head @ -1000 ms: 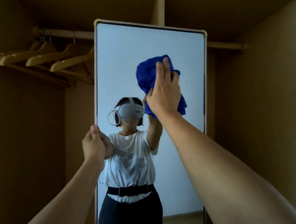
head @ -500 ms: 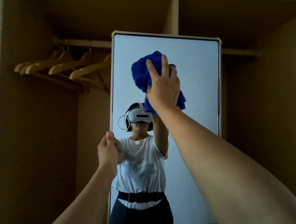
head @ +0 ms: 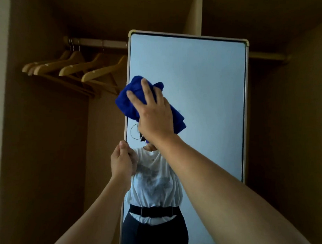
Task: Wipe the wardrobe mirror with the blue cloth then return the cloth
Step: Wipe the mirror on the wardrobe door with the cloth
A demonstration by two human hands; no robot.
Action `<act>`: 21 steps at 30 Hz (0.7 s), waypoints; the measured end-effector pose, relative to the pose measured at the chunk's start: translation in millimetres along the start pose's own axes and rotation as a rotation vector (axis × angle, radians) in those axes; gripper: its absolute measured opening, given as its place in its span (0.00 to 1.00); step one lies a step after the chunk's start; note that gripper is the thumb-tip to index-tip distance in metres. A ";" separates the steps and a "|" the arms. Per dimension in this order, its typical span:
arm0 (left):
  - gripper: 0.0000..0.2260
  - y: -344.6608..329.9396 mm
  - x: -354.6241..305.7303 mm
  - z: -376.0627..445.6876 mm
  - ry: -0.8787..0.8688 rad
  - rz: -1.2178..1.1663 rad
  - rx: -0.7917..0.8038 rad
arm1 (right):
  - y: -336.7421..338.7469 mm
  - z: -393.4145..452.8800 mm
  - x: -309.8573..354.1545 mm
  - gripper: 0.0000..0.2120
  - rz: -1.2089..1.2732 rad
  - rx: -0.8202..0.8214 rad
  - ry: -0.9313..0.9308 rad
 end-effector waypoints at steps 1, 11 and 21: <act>0.17 0.2 -0.2 0.0 0.010 0.000 0.002 | -3.6 -7.3 1.9 0.34 0.014 0.004 0.015; 0.13 11.2 14.7 6.1 -0.054 0.082 0.015 | -18.8 -80.7 17.2 0.27 0.027 0.049 0.100; 0.13 18.9 29.3 -9.3 -0.057 0.125 0.032 | -15.1 -120.6 -2.9 0.27 0.011 0.141 0.238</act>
Point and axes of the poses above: each hand's wrist, its own z-axis towards the middle knuckle, its own y-axis out of the back of the hand, x = y × z, the point moved 4 cm from there along z, towards the middle knuckle, and after that the axes turned 7 degrees about z, right-handed, at the moved point
